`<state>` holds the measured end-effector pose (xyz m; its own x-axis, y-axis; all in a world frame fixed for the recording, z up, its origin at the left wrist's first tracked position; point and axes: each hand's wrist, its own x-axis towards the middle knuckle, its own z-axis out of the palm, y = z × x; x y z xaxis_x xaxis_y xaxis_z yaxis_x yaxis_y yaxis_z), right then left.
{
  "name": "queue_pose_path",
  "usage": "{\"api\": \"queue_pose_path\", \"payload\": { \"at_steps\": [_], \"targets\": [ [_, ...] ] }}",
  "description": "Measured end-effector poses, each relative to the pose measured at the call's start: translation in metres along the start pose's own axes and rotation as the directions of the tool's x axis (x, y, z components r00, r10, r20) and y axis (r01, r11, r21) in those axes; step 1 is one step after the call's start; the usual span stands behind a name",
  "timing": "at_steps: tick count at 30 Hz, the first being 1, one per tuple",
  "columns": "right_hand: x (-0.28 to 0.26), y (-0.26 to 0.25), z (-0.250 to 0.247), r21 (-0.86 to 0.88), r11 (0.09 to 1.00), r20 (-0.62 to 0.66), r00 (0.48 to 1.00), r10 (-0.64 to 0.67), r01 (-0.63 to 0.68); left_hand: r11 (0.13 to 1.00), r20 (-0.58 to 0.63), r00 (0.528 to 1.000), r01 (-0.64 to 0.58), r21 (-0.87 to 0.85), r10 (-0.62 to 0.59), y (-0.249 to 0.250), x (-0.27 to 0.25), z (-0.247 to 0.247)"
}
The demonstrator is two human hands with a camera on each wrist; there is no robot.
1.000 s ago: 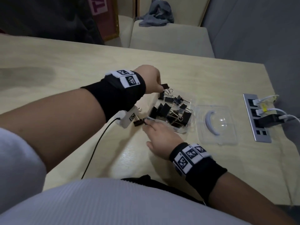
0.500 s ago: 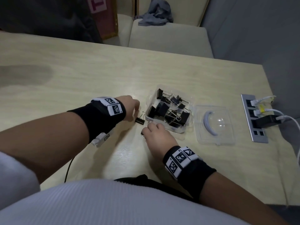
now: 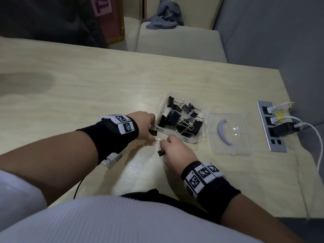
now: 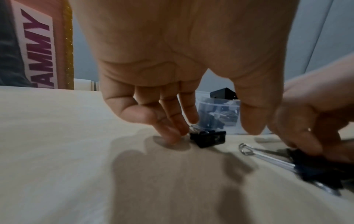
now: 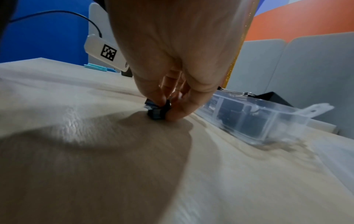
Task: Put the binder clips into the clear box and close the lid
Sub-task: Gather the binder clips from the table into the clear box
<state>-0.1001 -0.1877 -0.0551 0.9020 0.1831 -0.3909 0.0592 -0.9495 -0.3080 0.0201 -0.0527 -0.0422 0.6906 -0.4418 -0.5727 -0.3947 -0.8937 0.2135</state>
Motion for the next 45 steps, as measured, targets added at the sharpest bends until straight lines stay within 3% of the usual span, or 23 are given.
{"api": "queue_pose_path", "payload": {
  "at_steps": [5,10,18,21,23,26,29,31,33,36,39,42,45],
  "targets": [
    [-0.007,0.007,0.002,-0.049,0.998,-0.019,0.999,-0.037,0.036,0.995,-0.082,0.996,-0.033,0.091,0.041,0.007,0.000,0.007],
    [-0.011,-0.002,0.010,-0.153,0.979,0.008,0.991,-0.135,0.135,0.978,-0.062,0.998,-0.005,0.209,0.018,0.004,0.002,0.005],
    [-0.008,0.002,0.016,-0.010,0.990,-0.069,0.987,-0.142,0.142,0.986,-0.099,0.990,0.116,0.122,-0.104,-0.010,0.005,-0.030],
    [-0.010,0.007,-0.004,0.112,0.976,-0.206,0.965,-0.161,0.187,0.993,-0.150,0.983,0.113,0.018,-0.109,-0.005,0.008,-0.049],
    [-0.011,0.013,-0.021,0.210,0.964,-0.353,0.932,-0.082,0.164,0.995,-0.198,0.976,0.085,-0.044,-0.092,0.002,0.008,-0.062],
    [-0.005,0.027,-0.050,0.379,0.923,-0.520,0.841,0.147,0.074,0.990,-0.299,0.954,-0.022,-0.142,-0.022,0.021,0.009,-0.076],
    [0.005,0.040,-0.070,0.436,0.899,-0.507,0.816,0.279,-0.037,0.978,-0.382,0.924,-0.103,-0.182,0.026,0.038,0.014,-0.081],
    [0.002,0.041,-0.072,0.358,0.933,-0.528,0.817,0.230,-0.031,0.976,-0.388,0.920,-0.124,-0.179,0.046,0.043,0.016,-0.080],
    [-0.007,0.034,-0.067,0.244,0.970,-0.468,0.876,0.116,0.002,0.980,-0.370,0.926,-0.135,-0.144,0.073,0.043,0.014,-0.075],
    [-0.021,0.023,-0.040,0.084,0.996,-0.148,0.989,0.005,0.007,0.986,-0.326,0.935,-0.159,-0.041,0.137,0.040,0.007,-0.062],
    [-0.027,0.020,-0.008,-0.035,0.999,0.105,0.994,-0.012,0.015,0.991,-0.284,0.950,-0.123,0.053,0.133,0.034,0.002,-0.043],
    [-0.031,0.017,0.013,-0.013,1.000,0.059,0.998,-0.014,0.015,0.991,-0.241,0.965,-0.083,0.105,0.107,0.027,0.001,-0.025],
    [-0.030,0.021,0.017,0.010,1.000,0.011,1.000,-0.009,0.009,0.993,-0.250,0.961,-0.109,0.036,0.115,0.021,0.000,-0.013]
  ]
}}
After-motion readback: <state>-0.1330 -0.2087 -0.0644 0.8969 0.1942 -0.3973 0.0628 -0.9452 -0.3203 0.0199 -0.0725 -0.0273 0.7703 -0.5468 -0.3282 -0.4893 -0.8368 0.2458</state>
